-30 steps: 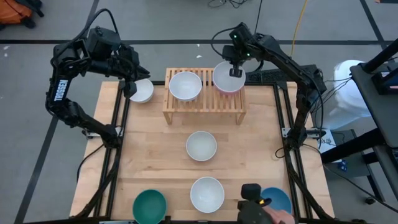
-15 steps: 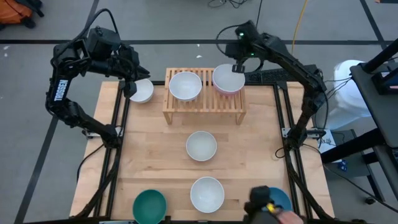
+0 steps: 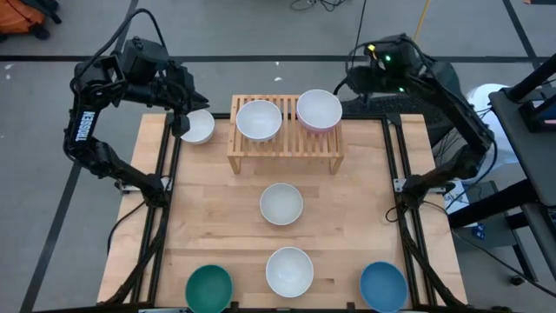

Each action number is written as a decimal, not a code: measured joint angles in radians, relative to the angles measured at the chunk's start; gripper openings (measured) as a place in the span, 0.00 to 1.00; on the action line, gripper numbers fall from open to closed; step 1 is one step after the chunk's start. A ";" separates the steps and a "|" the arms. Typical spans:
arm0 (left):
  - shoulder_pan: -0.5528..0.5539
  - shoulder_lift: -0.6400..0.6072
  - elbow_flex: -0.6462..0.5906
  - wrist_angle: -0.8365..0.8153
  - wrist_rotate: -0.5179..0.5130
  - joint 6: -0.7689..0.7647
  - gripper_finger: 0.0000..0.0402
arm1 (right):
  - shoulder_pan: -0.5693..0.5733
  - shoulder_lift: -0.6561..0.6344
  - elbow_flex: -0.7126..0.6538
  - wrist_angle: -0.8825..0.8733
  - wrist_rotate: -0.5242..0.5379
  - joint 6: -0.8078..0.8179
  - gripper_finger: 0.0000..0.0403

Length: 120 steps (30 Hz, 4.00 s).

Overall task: Place and stack bowls onto a shelf
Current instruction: Stack the gray bowl on top of the white bowl on the shelf

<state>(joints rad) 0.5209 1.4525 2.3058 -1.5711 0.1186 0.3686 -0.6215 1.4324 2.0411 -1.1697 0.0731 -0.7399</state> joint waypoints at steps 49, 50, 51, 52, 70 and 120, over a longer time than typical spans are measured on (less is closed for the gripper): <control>-0.139 0.065 0.000 -0.004 0.001 -0.250 0.14 | 0.035 -0.086 -0.001 -0.077 0.004 0.126 0.00; -0.141 0.077 -0.006 0.000 0.022 -0.256 0.15 | 0.035 -0.086 -0.001 -0.077 0.004 0.126 0.00; -0.145 0.087 -0.012 0.002 0.055 -0.261 0.17 | 0.035 -0.086 -0.001 -0.077 0.004 0.126 0.00; -0.149 0.097 -0.017 -0.001 0.094 -0.255 0.17 | 0.035 -0.086 -0.001 -0.077 0.004 0.127 0.00; -0.394 0.164 -0.342 0.001 0.082 0.125 0.19 | 0.035 -0.087 -0.001 -0.077 0.004 0.153 0.00; -0.680 0.164 -1.086 0.878 -0.034 0.074 0.19 | 0.034 -0.229 -0.001 -0.077 0.004 0.151 0.00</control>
<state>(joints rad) -0.1593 1.6169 1.2199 -0.6927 0.0850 0.4422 -0.5873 1.2037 2.0399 -1.2465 0.0769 -0.5884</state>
